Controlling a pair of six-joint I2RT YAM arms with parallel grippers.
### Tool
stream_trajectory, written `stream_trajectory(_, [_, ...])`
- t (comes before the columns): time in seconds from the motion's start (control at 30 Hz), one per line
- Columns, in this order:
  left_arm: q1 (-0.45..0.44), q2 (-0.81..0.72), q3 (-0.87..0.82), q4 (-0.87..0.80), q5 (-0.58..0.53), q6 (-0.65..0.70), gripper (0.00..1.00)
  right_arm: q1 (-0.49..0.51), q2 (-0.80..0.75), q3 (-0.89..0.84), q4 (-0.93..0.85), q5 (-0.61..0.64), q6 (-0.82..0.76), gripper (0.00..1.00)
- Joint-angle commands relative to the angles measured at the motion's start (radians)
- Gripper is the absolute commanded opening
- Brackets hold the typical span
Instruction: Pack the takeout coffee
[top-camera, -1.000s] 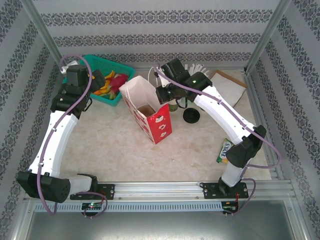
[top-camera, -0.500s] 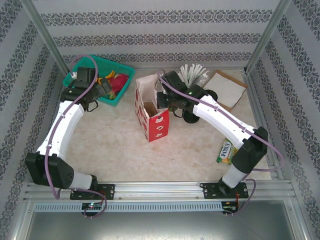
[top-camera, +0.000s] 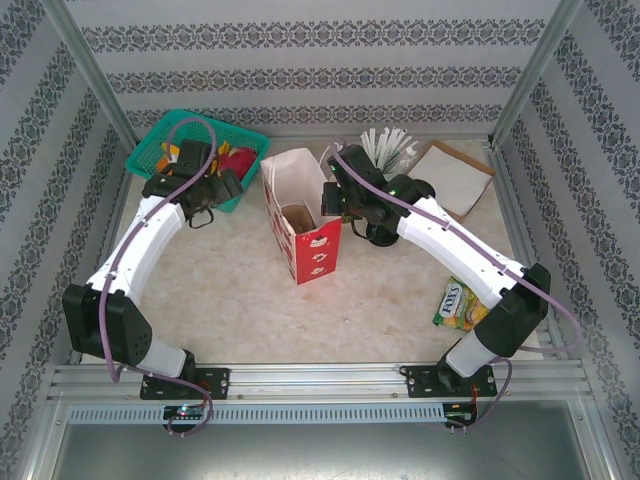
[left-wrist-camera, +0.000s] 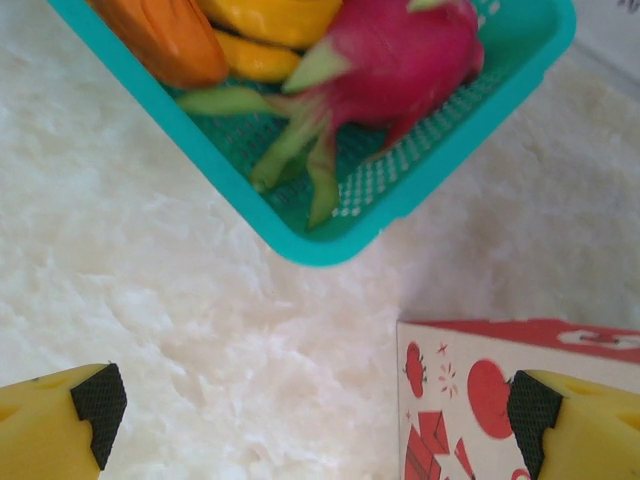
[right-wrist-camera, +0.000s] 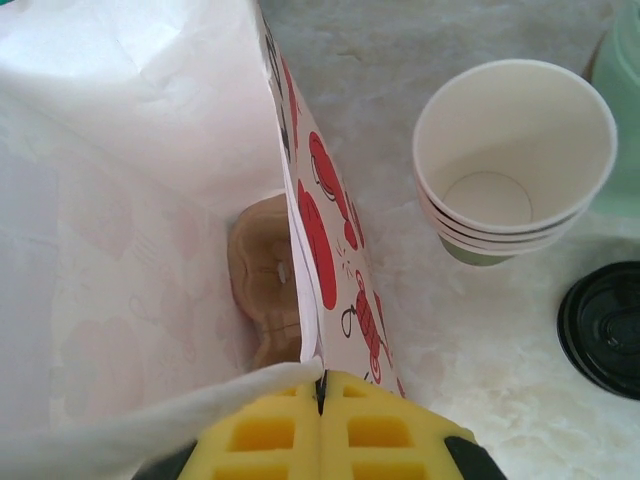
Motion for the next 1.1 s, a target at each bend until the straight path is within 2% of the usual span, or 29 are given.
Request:
stream_trajectory(0.0, [-0.039,0.035,-0.048,-0.005,0.021,-0.069,1.0,0.026,-0.027,-0.03,-0.026,0.069,0.091,0.0])
stream_trajectory(0.17, [-0.068,0.114,-0.048,0.051,0.062,-0.105,1.0,0.043,-0.03,-0.035,0.007,0.076,0.122,0.0])
stream_trajectory(0.33, [-0.068,0.198,0.003,0.119,0.148,-0.113,1.0,0.044,-0.027,-0.035,-0.001,0.084,0.137,0.0])
stream_trajectory(0.53, [-0.069,0.269,0.062,0.137,0.155,-0.108,1.0,0.046,-0.03,-0.047,0.02,0.062,0.146,0.0])
stream_trajectory(0.77, [-0.069,0.317,0.093,0.15,0.171,-0.114,1.0,0.044,-0.039,-0.045,0.025,0.057,0.125,0.13])
stream_trajectory(0.93, [-0.068,0.335,0.108,0.121,0.163,-0.101,1.0,0.025,-0.06,-0.045,0.011,0.002,0.052,0.33])
stream_trajectory(1.07, [-0.068,0.332,0.109,0.119,0.155,-0.101,1.0,0.009,-0.094,-0.053,-0.002,-0.016,-0.035,0.44])
